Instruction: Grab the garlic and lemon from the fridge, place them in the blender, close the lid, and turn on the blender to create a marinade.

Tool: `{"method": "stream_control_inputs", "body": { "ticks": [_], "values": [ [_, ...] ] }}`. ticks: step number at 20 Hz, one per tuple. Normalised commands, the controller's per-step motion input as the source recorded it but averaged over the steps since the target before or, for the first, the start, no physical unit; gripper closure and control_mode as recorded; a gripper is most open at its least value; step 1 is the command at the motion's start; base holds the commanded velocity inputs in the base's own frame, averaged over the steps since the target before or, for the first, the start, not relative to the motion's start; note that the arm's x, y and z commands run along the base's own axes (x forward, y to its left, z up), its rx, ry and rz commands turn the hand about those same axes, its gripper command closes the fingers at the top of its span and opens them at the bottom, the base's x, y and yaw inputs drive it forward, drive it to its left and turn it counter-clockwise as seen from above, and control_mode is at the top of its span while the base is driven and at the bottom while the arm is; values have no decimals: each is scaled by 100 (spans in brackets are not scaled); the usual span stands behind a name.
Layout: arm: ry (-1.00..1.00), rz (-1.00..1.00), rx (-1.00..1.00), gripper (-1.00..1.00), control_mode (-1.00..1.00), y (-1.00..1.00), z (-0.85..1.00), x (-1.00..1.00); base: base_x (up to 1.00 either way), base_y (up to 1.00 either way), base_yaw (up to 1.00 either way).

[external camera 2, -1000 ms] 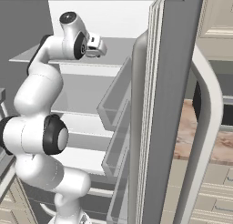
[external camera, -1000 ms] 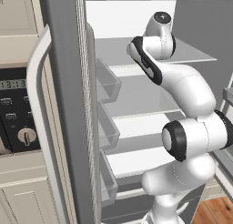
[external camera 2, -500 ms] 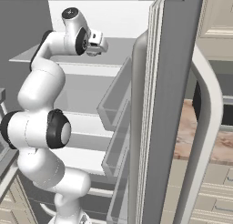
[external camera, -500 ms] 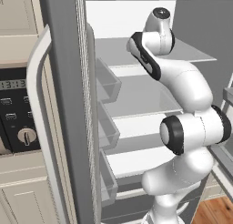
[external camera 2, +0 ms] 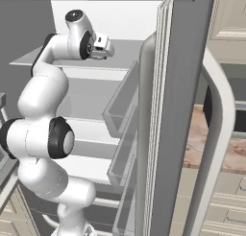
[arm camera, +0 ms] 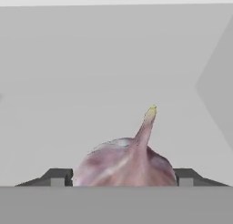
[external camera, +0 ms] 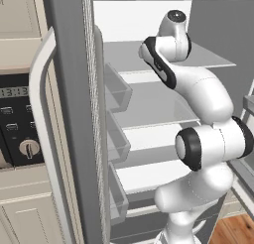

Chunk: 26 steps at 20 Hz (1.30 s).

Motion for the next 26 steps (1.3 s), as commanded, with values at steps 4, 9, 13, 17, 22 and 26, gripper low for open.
{"method": "stream_control_inputs", "body": {
  "ticks": [4, 9, 13, 17, 22, 26],
  "values": [
    [0, 0, 0, 100, -100, 0, -10, 0, 0, 0, 0],
    [-8, 0, 0, 100, -100, 0, -2, -46, 0, 0, 0],
    [-11, 0, 1, 100, -100, 0, -19, -98, 0, 0, 0],
    [-12, 0, 2, 100, -100, 0, -2, -100, 0, 0, 0],
    [-13, 0, 4, 100, -100, 0, 0, -100, 0, 0, 0],
    [-2, 0, 11, 100, -100, 0, -7, -100, 0, 0, 0]
  ]
}}
